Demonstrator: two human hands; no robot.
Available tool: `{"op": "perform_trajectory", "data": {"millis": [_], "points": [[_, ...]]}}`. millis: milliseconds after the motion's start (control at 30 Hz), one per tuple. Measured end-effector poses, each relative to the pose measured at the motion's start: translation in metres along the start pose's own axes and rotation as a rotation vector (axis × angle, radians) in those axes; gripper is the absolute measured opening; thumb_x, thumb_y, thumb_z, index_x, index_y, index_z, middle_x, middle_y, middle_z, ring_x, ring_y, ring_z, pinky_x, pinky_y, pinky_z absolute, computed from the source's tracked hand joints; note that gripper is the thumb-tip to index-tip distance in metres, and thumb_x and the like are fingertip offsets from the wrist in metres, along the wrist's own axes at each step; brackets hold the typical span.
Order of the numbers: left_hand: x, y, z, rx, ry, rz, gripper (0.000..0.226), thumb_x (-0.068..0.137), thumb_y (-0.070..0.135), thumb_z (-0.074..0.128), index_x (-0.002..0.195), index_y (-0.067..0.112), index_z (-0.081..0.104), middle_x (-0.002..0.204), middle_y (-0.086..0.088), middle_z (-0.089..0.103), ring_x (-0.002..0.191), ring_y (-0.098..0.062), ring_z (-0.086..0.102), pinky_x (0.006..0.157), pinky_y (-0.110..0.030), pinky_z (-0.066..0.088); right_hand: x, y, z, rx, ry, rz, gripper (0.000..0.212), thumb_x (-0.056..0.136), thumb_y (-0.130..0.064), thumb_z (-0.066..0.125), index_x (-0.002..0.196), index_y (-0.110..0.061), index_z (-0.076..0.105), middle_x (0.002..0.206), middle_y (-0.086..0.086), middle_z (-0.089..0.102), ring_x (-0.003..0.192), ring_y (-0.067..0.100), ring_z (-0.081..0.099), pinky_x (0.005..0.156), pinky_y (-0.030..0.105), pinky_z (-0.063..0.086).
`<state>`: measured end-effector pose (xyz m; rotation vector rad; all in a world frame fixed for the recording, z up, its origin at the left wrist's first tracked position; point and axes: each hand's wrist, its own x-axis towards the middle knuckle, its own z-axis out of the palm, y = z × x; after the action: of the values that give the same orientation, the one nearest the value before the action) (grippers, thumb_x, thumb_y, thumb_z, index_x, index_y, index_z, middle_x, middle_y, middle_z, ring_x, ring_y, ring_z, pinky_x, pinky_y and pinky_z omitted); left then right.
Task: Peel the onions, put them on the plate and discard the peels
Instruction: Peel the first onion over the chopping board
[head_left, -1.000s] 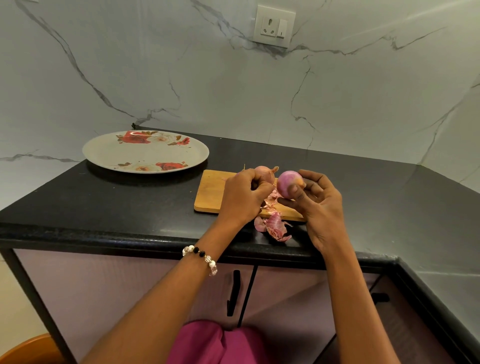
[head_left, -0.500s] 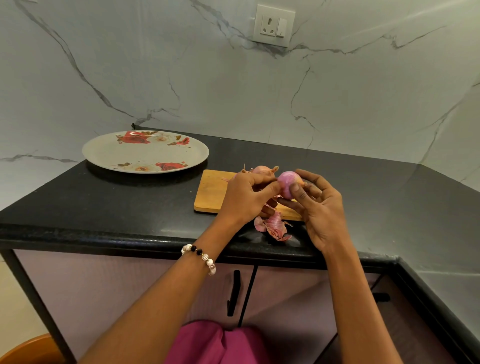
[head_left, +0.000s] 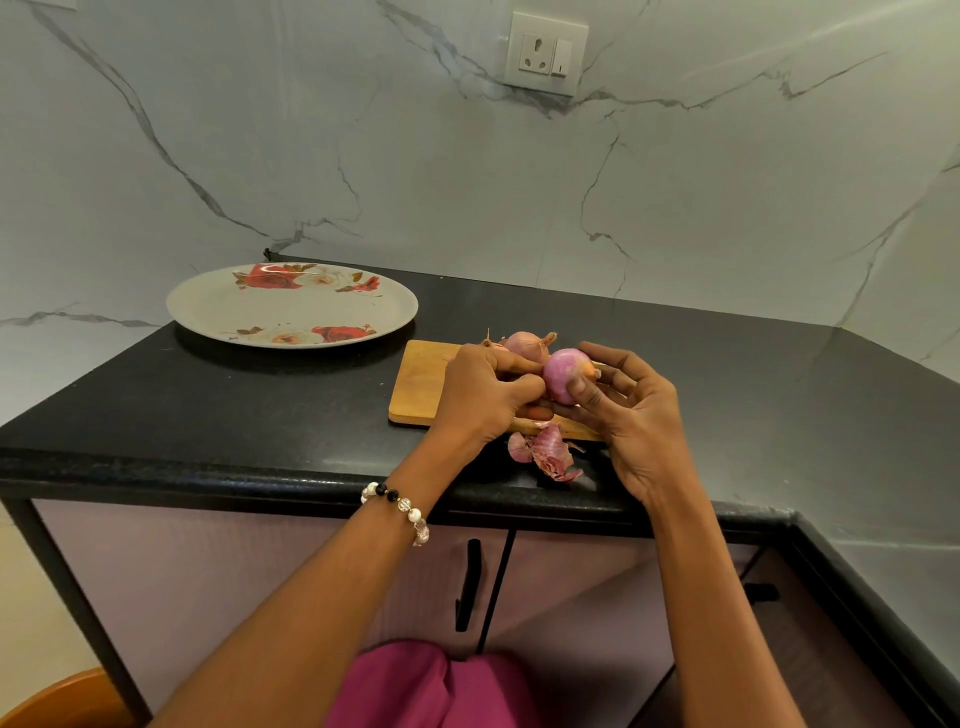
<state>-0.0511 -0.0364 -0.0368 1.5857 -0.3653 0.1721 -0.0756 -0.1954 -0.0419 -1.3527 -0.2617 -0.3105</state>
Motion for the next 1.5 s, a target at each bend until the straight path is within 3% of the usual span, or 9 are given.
{"op": "perform_trajectory", "data": {"millis": [267,700,833,967,1100,1300,1500], "points": [[0.003,-0.0024,0.0004,-0.064,-0.027,-0.056,0.016,0.084,0.013,0.07,0.097,0.004,0.073,0.089,-0.014,0.073,0.081,-0.024,0.072,0.078,-0.046,0.059,0.0003,-0.001,-0.0006,0.026,0.02,-0.008,0.047,0.07,-0.009,0.076,0.115,-0.007,0.065,0.106,0.012,0.073,0.094,0.027,0.074,0.068,0.03,0.061],[0.0047,-0.0053,-0.0008,0.03,0.018,-0.025,0.014,0.082,0.003,0.069,0.095,0.004,0.074,0.089,-0.013,0.073,0.079,-0.025,0.072,0.075,-0.047,0.059,0.0013,0.0001,-0.0006,0.008,0.02,0.002,0.045,0.067,-0.013,0.078,0.11,-0.008,0.067,0.101,0.01,0.075,0.095,0.031,0.073,0.07,0.036,0.063],[0.0015,-0.0008,-0.0006,-0.056,0.011,-0.048,0.011,0.085,0.005,0.067,0.094,0.004,0.074,0.088,-0.014,0.073,0.078,-0.026,0.072,0.076,-0.049,0.059,0.0013,-0.0007,-0.0004,0.04,0.037,0.017,0.043,0.069,-0.014,0.076,0.11,-0.007,0.066,0.101,0.012,0.075,0.094,0.031,0.074,0.068,0.036,0.063],[-0.002,0.0006,0.0005,0.025,0.044,0.177,0.025,0.082,0.007,0.072,0.108,0.008,0.071,0.093,-0.007,0.073,0.078,-0.015,0.072,0.07,-0.032,0.06,0.001,-0.003,0.0014,0.114,0.057,0.049,0.035,0.074,-0.014,0.071,0.106,-0.002,0.064,0.09,0.01,0.076,0.085,0.028,0.075,0.062,0.031,0.062],[-0.0014,-0.0027,0.0019,0.177,0.065,0.386,0.023,0.079,0.002,0.074,0.101,0.008,0.073,0.089,-0.001,0.073,0.077,-0.008,0.071,0.069,-0.023,0.058,0.0012,-0.0047,0.0023,0.136,0.052,0.07,0.033,0.077,-0.015,0.069,0.105,0.002,0.062,0.088,0.011,0.077,0.08,0.025,0.075,0.062,0.029,0.061],[0.0003,-0.0034,0.0013,0.224,0.108,0.472,0.012,0.08,-0.001,0.071,0.091,0.003,0.072,0.084,-0.006,0.071,0.068,-0.007,0.069,0.06,-0.02,0.057,0.0011,-0.0056,0.0027,0.135,0.014,0.1,0.034,0.076,-0.016,0.068,0.103,0.003,0.063,0.087,0.012,0.076,0.077,0.024,0.075,0.059,0.028,0.061],[0.0047,-0.0069,0.0014,0.428,0.117,0.562,0.015,0.079,-0.006,0.068,0.09,0.005,0.071,0.09,0.001,0.063,0.074,-0.003,0.059,0.065,-0.008,0.047,0.0016,-0.006,0.0017,0.099,0.007,0.12,0.034,0.074,-0.016,0.069,0.103,0.002,0.063,0.082,0.01,0.076,0.074,0.023,0.075,0.057,0.029,0.061]]}}
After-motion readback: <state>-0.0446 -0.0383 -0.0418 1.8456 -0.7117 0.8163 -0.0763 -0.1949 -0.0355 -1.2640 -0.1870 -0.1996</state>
